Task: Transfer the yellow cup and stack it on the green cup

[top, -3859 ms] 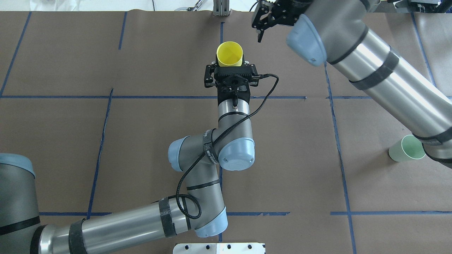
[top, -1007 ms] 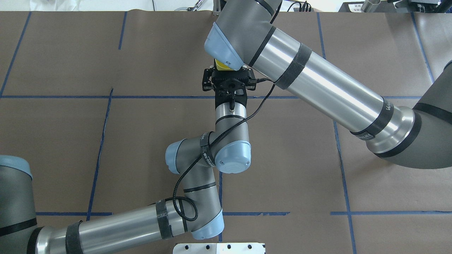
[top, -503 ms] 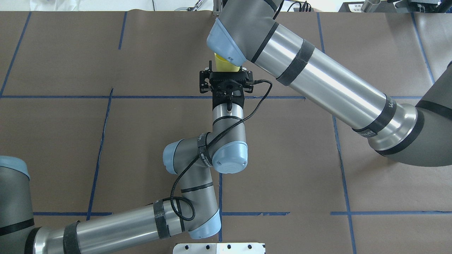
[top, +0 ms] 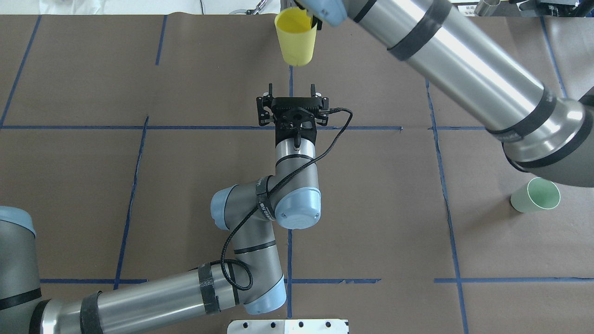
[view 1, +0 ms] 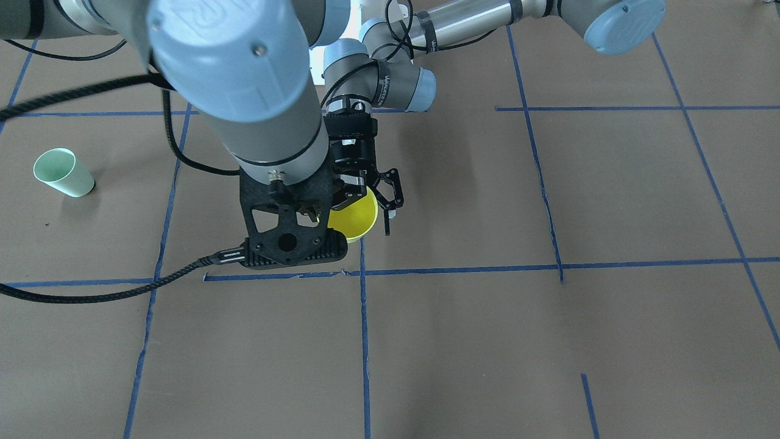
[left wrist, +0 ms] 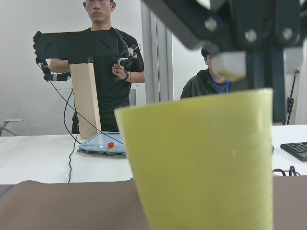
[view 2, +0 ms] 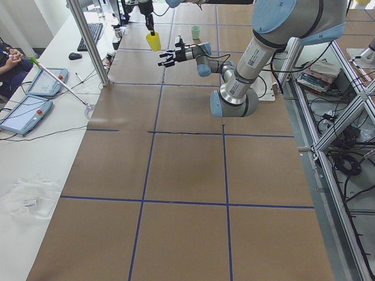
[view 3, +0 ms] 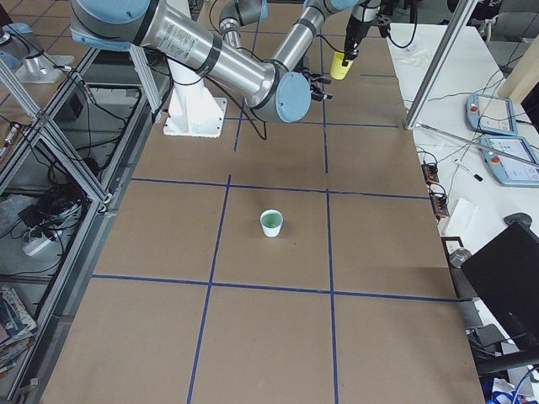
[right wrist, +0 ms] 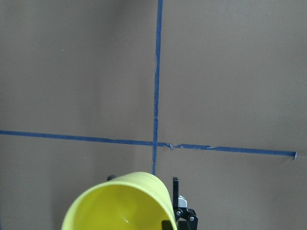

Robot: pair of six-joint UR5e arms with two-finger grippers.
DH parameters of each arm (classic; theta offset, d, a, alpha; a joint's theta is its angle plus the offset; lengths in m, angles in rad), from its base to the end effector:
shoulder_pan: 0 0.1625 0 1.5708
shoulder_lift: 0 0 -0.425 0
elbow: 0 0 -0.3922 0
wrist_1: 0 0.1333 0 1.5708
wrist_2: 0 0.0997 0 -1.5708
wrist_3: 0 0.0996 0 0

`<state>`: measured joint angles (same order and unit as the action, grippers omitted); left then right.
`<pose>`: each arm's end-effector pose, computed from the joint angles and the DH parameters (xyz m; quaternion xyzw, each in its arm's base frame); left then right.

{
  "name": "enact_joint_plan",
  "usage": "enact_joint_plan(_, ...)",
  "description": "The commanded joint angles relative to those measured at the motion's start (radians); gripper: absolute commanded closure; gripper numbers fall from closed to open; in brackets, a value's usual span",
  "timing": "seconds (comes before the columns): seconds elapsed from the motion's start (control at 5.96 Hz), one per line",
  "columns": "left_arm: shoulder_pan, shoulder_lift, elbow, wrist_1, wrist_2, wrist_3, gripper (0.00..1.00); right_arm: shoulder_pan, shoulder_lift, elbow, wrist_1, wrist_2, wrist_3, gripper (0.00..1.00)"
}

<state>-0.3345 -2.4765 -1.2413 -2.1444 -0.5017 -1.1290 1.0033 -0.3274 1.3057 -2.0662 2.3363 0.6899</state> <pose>0.6339 -0.4539 0.1397 0.5728 0.2713 -0.2379 0.7360 -0.3452 -0.6612 -0.0089 -0.0339 -0.4237 -0.0340 0.9045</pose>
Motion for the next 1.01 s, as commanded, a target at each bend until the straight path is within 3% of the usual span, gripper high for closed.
enact_joint_plan(0.0,0.0,0.019,0.002,0.0,-0.001,0.0,0.0,0.098,0.047,0.004,-0.002,0.072,0.005,1.0)
enact_joint_plan(0.34,-0.008,0.034,-0.006,0.0,-0.056,0.067,0.0,0.12,-0.02,0.053,-0.006,0.084,0.004,1.0)
enact_joint_plan(0.5,-0.021,0.071,-0.068,-0.059,-0.101,0.216,0.0,0.12,-0.126,0.164,-0.006,0.081,0.002,1.0)
enact_joint_plan(0.67,-0.052,0.118,-0.139,-0.142,-0.204,0.298,0.0,0.123,-0.23,0.275,-0.012,0.078,-0.001,1.0)
enact_joint_plan(0.84,-0.092,0.131,-0.214,-0.147,-0.287,0.301,0.0,0.126,-0.363,0.406,-0.014,0.071,-0.01,1.0)
